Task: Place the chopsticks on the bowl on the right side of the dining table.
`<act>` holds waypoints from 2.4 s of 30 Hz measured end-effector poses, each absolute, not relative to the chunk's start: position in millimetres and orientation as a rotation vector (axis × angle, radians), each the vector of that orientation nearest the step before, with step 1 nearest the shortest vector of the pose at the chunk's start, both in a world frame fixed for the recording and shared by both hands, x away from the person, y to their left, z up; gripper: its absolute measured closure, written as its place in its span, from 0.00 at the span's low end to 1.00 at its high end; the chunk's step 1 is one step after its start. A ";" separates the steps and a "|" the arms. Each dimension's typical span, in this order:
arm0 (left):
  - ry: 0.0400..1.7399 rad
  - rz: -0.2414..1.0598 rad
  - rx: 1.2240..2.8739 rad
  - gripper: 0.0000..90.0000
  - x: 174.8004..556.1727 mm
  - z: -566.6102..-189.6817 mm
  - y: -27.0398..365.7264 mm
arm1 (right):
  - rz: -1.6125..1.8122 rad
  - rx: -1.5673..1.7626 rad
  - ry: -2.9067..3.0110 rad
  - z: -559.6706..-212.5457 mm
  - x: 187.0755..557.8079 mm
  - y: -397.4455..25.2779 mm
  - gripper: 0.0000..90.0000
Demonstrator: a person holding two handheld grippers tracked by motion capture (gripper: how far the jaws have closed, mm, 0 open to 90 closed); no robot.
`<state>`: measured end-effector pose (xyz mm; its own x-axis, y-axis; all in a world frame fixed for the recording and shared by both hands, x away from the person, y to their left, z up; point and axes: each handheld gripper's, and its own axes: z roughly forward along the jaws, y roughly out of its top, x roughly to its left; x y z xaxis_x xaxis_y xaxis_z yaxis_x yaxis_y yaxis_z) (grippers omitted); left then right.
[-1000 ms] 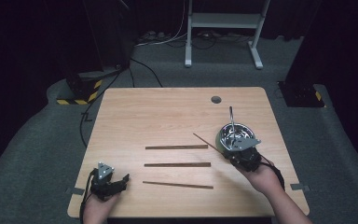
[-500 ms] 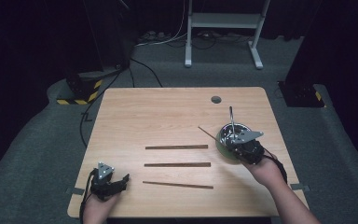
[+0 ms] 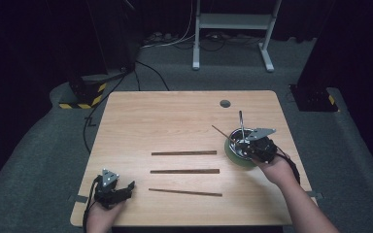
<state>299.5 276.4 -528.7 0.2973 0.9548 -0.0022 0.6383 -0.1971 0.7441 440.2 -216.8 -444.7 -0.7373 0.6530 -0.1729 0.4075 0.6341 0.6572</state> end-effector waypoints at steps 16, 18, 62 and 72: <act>1.414 0.628 1.927 0.26 299.6 -528.7 276.5 | 0.813 0.829 2.498 -452.6 465.0 -227.3 0.93; 1.413 0.628 1.928 0.26 299.6 -528.7 276.5 | 0.809 0.822 2.499 -453.1 465.4 -226.7 0.93; 1.418 0.628 1.910 0.27 299.8 -529.3 275.3 | 1.033 0.802 2.442 -490.5 363.4 -196.7 0.65; 1.418 0.628 1.909 0.27 299.8 -529.3 275.3 | 1.067 0.771 2.486 -510.4 341.7 -177.1 0.64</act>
